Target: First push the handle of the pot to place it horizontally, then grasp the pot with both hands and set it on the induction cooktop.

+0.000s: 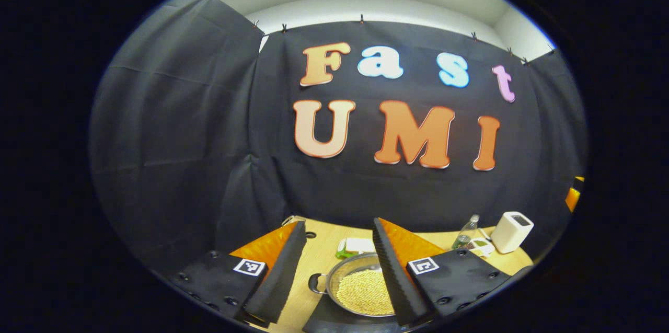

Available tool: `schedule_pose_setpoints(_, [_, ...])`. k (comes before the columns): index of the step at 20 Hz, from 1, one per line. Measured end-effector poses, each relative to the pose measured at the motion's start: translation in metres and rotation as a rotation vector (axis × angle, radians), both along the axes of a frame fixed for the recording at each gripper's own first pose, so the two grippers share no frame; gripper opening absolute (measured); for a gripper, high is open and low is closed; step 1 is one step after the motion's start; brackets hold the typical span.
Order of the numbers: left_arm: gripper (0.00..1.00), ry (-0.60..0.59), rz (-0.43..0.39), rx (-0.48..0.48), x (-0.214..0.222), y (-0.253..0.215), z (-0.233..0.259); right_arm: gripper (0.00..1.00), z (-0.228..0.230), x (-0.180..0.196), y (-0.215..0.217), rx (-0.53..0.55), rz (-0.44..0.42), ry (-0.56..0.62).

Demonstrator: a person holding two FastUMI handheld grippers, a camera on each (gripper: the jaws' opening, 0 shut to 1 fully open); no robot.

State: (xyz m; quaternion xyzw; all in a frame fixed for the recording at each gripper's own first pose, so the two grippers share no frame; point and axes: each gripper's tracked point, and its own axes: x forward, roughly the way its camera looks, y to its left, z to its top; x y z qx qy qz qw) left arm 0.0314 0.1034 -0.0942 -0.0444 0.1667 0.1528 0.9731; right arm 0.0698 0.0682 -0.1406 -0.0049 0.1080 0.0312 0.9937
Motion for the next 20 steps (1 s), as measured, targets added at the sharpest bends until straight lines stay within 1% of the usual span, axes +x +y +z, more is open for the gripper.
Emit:
schedule_pose_setpoints(1, [0.92, -0.018, -0.017, 0.0, -0.001, -0.008, 0.012, 0.83, 0.011, -0.004, -0.005, -0.009, -0.002, -0.015])
schedule_pose_setpoints(2, [0.93, -0.029, -0.025, 0.001, -0.003, -0.012, 0.023, 0.83, 0.021, -0.007, -0.01, -0.017, -0.008, -0.023])
schedule_pose_setpoints(4, [0.88, -0.055, -0.049, -0.007, -0.008, -0.031, 0.044, 0.86, 0.042, -0.019, -0.012, -0.023, 0.002, -0.049])
schedule_pose_setpoints(6, [0.9, -0.095, -0.083, -0.003, -0.006, -0.049, 0.064, 0.86, 0.063, -0.022, -0.01, -0.016, 0.031, -0.084])
schedule_pose_setpoints(8, [0.93, -0.104, -0.088, 0.034, -0.006, -0.059, 0.076, 0.89, 0.079, -0.028, -0.011, -0.007, 0.046, -0.108])
schedule_pose_setpoints(10, [0.93, -0.126, -0.095, 0.038, -0.008, -0.073, 0.09, 0.9, 0.092, -0.033, -0.017, 0.01, 0.046, -0.129])
schedule_pose_setpoints(11, [0.91, -0.147, -0.106, 0.032, -0.009, -0.08, 0.098, 0.92, 0.095, -0.035, -0.023, 0.02, 0.042, -0.127])
schedule_pose_setpoints(14, [0.91, -0.175, -0.104, 0.036, -0.015, -0.087, 0.119, 0.96, 0.099, -0.038, -0.043, 0.063, 0.004, -0.116])
schedule_pose_setpoints(16, [0.91, -0.183, -0.097, 0.045, -0.016, -0.089, 0.13, 0.95, 0.103, -0.035, -0.061, 0.053, -0.019, -0.142])
schedule_pose_setpoints(17, [0.94, -0.191, -0.096, 0.047, -0.015, -0.09, 0.135, 0.95, 0.103, -0.034, -0.069, 0.04, -0.029, -0.149])
schedule_pose_setpoints(18, [0.94, -0.205, -0.097, 0.052, -0.016, -0.091, 0.142, 0.96, 0.103, -0.035, -0.076, 0.035, -0.041, -0.146])
schedule_pose_setpoints(20, [0.93, -0.227, -0.083, 0.075, -0.017, -0.088, 0.15, 0.95, 0.102, -0.04, -0.079, 0.058, -0.049, -0.133])
